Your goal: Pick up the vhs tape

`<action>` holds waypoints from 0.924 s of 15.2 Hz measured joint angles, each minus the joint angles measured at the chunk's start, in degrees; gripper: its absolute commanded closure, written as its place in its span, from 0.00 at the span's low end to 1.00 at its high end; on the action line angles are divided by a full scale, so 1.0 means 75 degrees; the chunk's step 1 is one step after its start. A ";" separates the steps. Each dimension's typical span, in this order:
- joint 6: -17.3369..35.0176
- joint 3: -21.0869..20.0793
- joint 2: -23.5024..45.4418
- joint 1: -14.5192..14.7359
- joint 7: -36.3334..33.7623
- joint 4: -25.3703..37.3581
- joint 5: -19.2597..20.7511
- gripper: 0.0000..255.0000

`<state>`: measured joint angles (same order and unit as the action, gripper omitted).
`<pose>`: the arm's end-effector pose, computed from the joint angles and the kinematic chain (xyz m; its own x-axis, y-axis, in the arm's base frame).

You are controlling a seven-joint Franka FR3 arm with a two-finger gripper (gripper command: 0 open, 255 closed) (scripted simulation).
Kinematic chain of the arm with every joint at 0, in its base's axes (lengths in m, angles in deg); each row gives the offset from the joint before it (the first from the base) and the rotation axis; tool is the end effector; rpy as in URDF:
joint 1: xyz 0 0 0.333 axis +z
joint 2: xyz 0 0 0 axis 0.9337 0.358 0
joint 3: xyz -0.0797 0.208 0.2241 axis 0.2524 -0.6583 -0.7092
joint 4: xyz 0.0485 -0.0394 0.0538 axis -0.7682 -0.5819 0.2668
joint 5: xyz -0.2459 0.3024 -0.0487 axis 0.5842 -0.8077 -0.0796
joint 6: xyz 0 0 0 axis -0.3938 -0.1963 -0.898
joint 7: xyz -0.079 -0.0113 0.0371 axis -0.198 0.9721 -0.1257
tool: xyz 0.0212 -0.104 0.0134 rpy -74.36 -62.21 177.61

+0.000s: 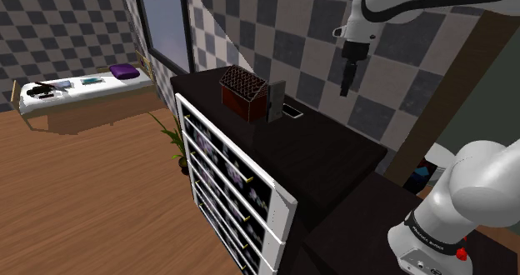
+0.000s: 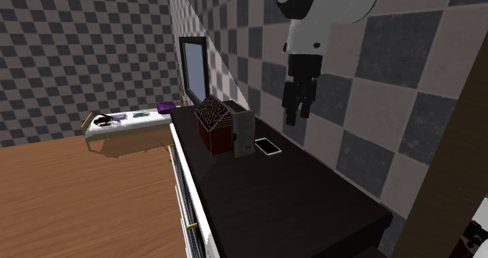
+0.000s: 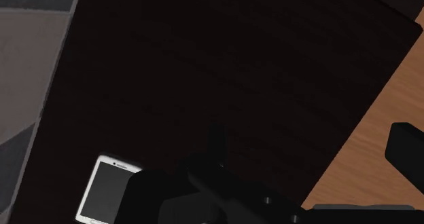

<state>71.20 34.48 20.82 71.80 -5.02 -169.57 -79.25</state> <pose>0.4130 -0.0795 0.5315 0.9064 0.4211 -0.0336 0.4151 -0.9027 -0.1136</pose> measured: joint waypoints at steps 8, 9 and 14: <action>0.0395 0.0588 0.2408 0.0241 0.2558 0.1999 -0.0083 0.00; 0.0380 0.0629 0.2752 0.0246 0.2876 0.2361 -0.0139 0.00; 0.0339 0.0652 0.4214 0.0198 0.4288 0.3880 -0.0385 0.00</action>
<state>73.75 39.36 52.43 73.29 27.14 -140.47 -82.14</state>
